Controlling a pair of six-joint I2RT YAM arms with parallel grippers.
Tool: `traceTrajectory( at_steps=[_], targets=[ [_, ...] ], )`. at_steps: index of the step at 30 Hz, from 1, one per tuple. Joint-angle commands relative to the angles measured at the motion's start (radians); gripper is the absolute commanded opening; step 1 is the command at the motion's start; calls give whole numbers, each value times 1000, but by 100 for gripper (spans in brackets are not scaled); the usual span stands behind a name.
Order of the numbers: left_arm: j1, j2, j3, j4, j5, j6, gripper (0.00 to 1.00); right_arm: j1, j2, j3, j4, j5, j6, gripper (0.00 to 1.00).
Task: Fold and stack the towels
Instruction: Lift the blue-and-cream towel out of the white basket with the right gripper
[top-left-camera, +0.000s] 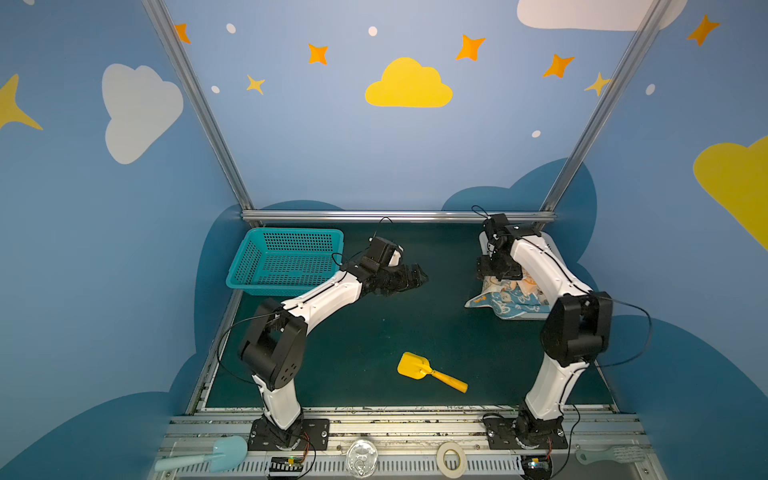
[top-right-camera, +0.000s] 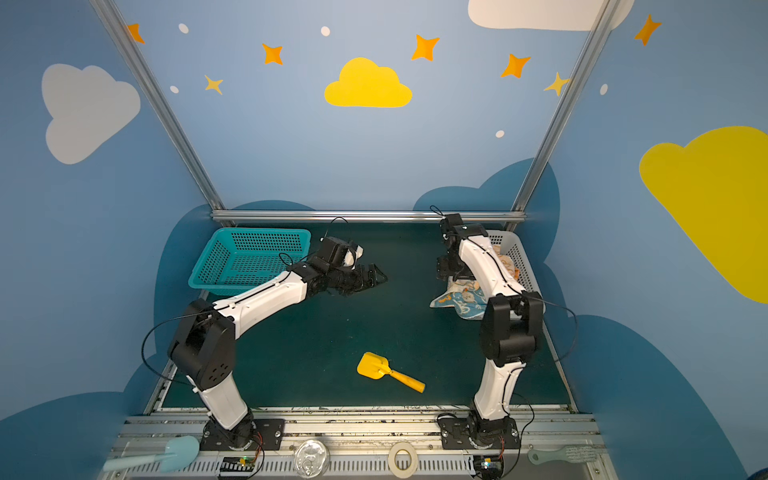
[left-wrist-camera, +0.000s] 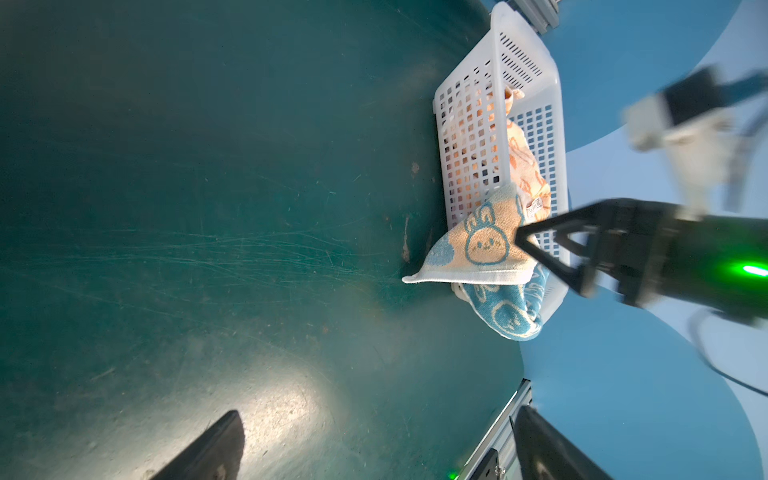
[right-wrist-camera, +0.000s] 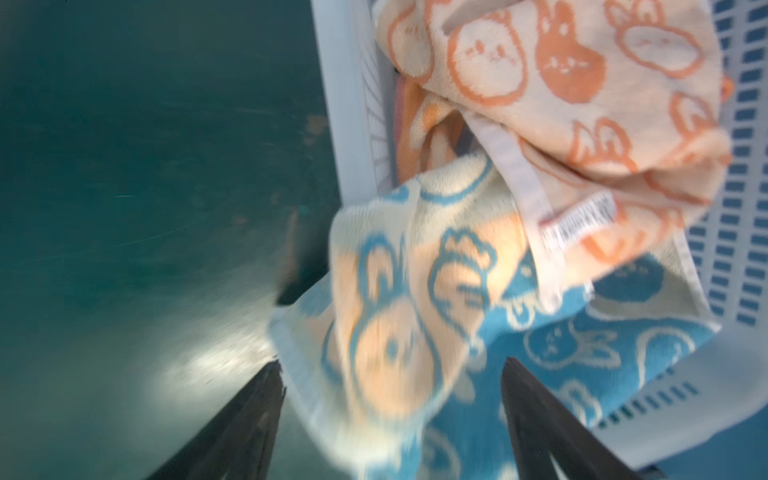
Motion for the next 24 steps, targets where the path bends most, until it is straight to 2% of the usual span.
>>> traceTrajectory(
  at_steps=[1,8,14,15,24],
  targets=[
    [-12,-51,15,-26,-32,38,100,-33,-99,-79,11,-134,95,83],
    [-67,-38,82,-57,-82,100,100,-147,-199,-283,137,-346,153,83],
    [-128,6,162,-76,-94,137,100,-272,-231,-361,233,-529,183,82],
    [-137,13,178,-82,-130,146,100,-286,-229,-364,242,-550,188,82],
    [-181,95,314,-140,-184,214,100,-341,-177,-377,324,-669,230,81]
  ],
)
